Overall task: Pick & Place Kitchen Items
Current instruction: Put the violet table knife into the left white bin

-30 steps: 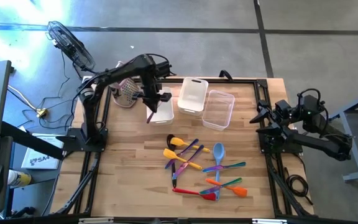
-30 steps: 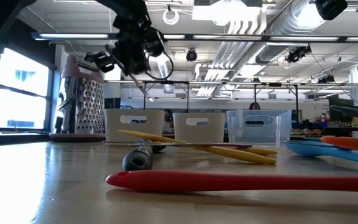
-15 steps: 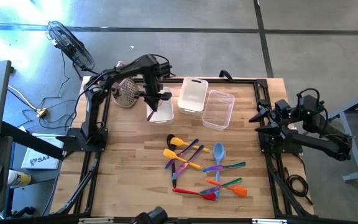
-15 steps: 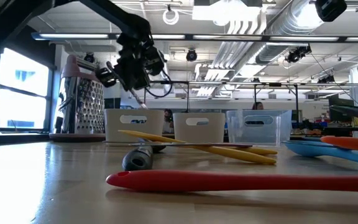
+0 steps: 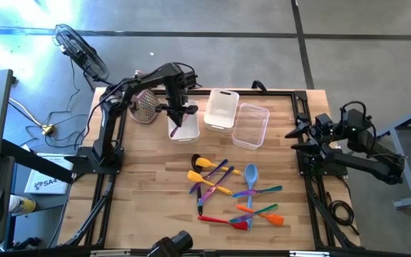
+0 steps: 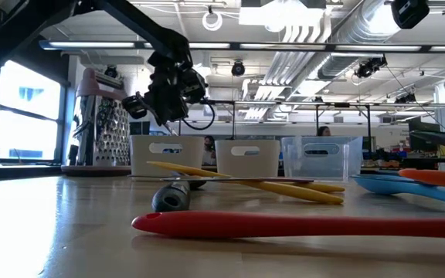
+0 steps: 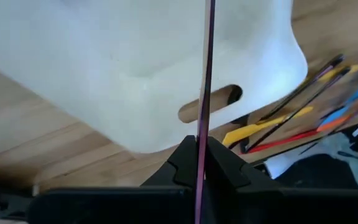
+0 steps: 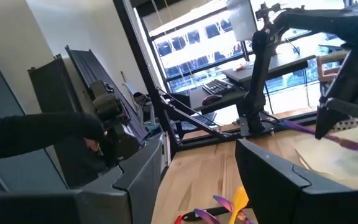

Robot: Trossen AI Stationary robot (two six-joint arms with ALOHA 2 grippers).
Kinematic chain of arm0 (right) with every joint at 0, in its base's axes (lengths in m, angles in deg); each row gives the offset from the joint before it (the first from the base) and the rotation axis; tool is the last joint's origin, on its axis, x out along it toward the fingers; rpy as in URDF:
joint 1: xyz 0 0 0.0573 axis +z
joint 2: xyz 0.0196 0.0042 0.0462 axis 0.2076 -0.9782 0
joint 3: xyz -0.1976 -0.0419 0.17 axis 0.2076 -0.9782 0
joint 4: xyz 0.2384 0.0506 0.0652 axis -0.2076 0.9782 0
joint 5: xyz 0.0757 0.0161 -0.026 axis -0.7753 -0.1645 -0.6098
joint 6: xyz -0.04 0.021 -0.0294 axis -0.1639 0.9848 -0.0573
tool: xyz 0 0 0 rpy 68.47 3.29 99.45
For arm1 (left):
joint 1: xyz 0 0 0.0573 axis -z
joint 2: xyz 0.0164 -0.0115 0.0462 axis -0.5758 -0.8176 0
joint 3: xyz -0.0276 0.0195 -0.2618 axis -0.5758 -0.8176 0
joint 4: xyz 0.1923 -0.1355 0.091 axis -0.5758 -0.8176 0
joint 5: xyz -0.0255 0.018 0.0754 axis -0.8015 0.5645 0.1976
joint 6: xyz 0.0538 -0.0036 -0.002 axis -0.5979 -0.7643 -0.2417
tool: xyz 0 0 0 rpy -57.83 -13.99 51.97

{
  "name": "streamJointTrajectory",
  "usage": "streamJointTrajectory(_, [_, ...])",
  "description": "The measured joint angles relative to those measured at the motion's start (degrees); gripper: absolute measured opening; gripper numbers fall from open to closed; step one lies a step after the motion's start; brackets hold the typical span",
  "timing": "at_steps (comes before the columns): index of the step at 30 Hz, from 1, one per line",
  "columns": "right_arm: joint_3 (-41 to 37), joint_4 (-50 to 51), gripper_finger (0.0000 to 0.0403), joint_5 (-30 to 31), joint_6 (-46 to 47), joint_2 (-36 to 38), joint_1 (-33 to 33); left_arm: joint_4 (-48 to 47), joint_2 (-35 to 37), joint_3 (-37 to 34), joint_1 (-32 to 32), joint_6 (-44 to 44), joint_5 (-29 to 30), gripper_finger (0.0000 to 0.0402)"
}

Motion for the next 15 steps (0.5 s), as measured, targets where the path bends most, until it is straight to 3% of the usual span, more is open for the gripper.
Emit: streamJointTrajectory(15, [0.0, 0.9, 0.0199, 0.5, -0.4, 0.0, 0.0, 1.0, 0.0, 0.0, -0.6, -0.5, -2.0, 0.001])
